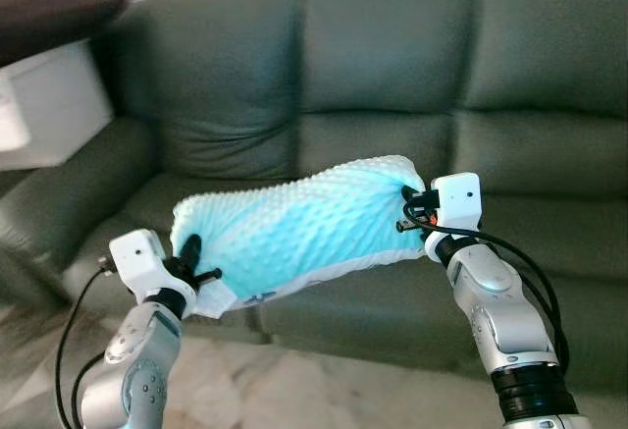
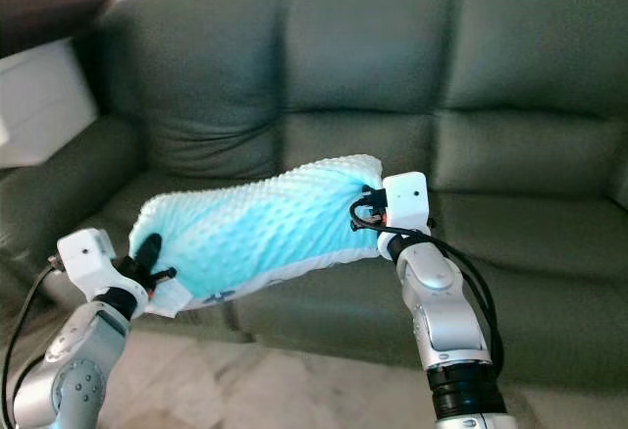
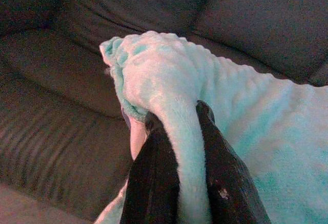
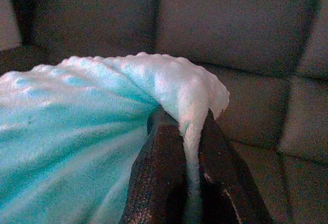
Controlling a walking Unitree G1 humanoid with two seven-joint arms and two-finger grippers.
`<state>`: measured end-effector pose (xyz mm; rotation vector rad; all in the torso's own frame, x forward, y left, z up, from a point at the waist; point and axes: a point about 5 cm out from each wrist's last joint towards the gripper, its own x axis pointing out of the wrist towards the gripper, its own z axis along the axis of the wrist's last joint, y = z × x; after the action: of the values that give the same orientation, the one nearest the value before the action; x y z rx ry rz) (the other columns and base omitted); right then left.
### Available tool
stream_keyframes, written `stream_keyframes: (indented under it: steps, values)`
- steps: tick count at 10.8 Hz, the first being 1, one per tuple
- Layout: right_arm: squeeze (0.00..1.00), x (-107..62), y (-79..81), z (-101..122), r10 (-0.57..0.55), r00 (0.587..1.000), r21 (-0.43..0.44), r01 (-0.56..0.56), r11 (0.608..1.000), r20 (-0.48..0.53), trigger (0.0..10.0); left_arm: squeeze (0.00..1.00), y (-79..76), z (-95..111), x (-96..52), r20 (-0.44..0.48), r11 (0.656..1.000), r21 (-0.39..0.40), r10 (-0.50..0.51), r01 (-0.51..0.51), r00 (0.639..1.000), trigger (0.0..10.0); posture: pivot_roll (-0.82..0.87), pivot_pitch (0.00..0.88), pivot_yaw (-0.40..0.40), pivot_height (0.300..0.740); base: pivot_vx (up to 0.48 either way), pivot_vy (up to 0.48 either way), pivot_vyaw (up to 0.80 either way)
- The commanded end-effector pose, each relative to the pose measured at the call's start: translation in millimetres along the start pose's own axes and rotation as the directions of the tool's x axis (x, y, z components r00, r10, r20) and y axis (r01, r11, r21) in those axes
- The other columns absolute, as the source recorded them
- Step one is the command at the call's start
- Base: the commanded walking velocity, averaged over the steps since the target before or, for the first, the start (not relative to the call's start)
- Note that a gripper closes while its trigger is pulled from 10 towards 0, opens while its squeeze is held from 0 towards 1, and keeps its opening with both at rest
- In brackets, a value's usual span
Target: Move the pillow to the sofa
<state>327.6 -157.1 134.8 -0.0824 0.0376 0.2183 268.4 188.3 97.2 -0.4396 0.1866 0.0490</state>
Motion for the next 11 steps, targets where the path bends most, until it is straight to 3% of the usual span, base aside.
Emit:
stream_keyframes:
  steps: [1, 6, 8, 11]
  values:
    - [0.0, 1.4, -2.5, 4.1, -0.015, 1.0, -0.002, 0.015, 1.0, 0.008, 10.0, 0.0, -2.2, 7.4, 0.9, 0.031, 0.999, 0.032, -0.017, 0.016, 0.999, 10.0, -0.25, 0.0, 0.081, 0.74, 0.0, 0.0, -0.8]
    - [0.0, 1.5, -2.7, 2.9, -0.016, 1.0, -0.004, 0.016, 1.0, 0.001, 10.0, 0.0, -1.8, 9.0, 0.7, 0.047, 0.999, 0.044, -0.021, 0.019, 0.999, 10.0, -0.24, 0.0, 0.079, 0.74, 0.0, 0.0, -0.8]
    - [0.0, 1.4, -3.0, 2.7, -0.018, 1.0, -0.005, 0.018, 1.0, -0.003, 10.0, 0.0, -2.8, 9.5, 0.7, 0.059, 0.992, 0.118, -0.04, 0.033, 0.997, 10.0, -0.25, 0.0, 0.078, 0.74, 0.0, 0.0, -0.8]
    - [0.0, 2.7, -2.0, 2.3, -0.014, 1.0, -0.004, 0.014, 1.0, -0.01, 10.0, 0.0, -3.5, 7.6, 0.3, 0.052, 0.996, 0.08, -0.041, 0.037, 0.998, 10.0, -0.24, 0.0, 0.073, 0.74, 0.0, 0.0, -0.8]
